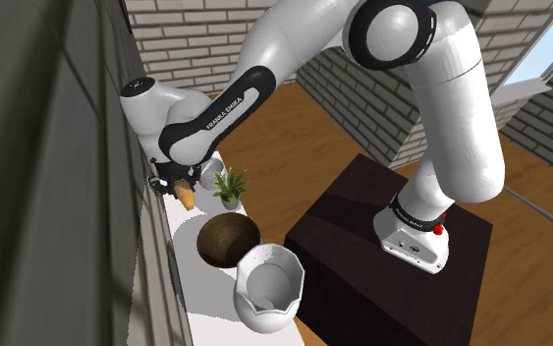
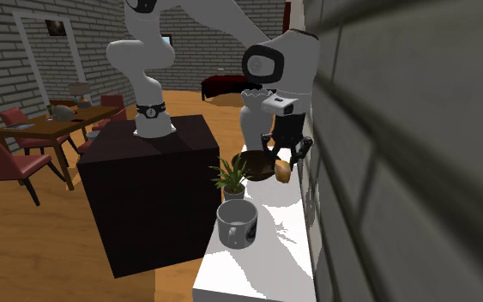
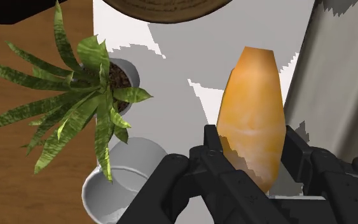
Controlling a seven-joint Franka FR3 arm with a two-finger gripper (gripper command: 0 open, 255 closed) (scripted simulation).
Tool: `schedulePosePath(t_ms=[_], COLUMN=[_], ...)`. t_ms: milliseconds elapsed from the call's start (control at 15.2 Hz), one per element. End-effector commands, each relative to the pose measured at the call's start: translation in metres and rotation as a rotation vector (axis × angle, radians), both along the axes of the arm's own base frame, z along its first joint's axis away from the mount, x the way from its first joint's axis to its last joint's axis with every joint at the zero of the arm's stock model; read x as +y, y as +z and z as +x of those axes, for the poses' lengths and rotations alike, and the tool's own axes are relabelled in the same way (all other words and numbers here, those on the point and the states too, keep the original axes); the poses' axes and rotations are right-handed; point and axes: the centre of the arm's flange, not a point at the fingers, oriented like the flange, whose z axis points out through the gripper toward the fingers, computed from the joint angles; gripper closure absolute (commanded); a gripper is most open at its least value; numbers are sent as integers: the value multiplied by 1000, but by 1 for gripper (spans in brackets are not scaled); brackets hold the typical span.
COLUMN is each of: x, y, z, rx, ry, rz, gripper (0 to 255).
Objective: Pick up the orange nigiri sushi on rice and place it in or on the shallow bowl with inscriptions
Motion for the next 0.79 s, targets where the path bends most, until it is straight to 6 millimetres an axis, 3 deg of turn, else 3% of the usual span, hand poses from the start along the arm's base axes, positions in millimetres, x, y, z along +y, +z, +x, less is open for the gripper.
schedulePosePath(t_ms=[0,66,726], x=[10,10,-7], y=[23,27,37], z=[4,4,-127], rx=[-49,-49,-49], ry=[4,4,4], rz=[48,48,48], gripper=[255,255,255])
